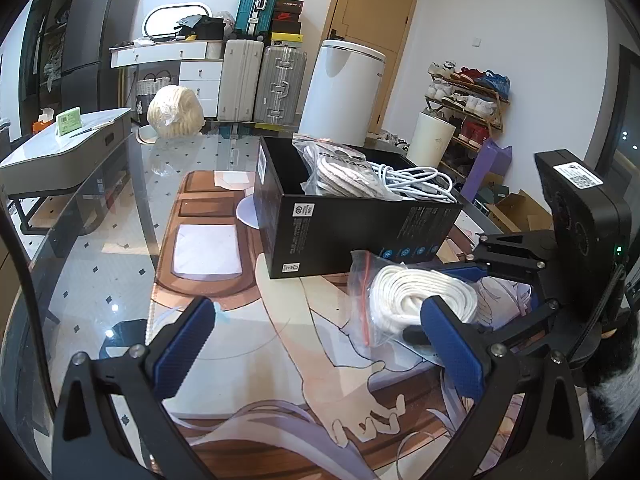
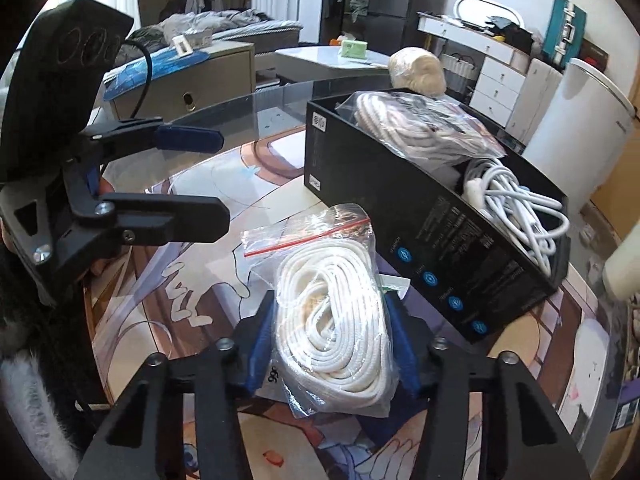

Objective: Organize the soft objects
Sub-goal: 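Grasp the green medicine packet with left gripper while right holds the rope bag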

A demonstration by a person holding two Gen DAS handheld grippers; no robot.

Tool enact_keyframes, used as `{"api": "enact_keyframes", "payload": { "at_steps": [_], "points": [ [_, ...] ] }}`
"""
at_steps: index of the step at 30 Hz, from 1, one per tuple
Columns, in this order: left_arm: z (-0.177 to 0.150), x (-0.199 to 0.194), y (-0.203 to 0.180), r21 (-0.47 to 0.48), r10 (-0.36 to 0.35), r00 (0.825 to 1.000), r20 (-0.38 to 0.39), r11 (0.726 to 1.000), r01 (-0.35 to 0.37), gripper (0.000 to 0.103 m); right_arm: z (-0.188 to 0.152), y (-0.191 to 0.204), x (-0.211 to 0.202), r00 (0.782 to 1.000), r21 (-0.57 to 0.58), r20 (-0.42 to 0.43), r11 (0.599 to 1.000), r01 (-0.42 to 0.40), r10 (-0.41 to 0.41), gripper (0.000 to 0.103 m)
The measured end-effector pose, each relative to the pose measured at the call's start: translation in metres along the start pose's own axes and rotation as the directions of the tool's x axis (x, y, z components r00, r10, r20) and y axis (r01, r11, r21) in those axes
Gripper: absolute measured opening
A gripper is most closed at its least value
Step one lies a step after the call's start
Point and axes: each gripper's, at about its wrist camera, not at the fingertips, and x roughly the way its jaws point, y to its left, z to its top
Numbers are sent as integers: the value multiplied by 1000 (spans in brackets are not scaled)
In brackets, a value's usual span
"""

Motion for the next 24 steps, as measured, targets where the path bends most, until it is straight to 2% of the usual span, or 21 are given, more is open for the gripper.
{"api": "enact_keyframes", "payload": {
  "at_steps": [5,18,24],
  "points": [
    [0,1,-1,-1,2,1000,-2,1000,-2,103,-6,1,-7,999,52,41,998,21,-23,43],
    [-1,1,1,-13,-2,1000,-8,1000,2,103,-21,4,-26,995,157,84,987,39,-53,43],
    [0,3,0,-7,8,1000,-15,1000,-8,103,-35,4,-48,985,235,136,969,75,-109,40]
  ]
}}
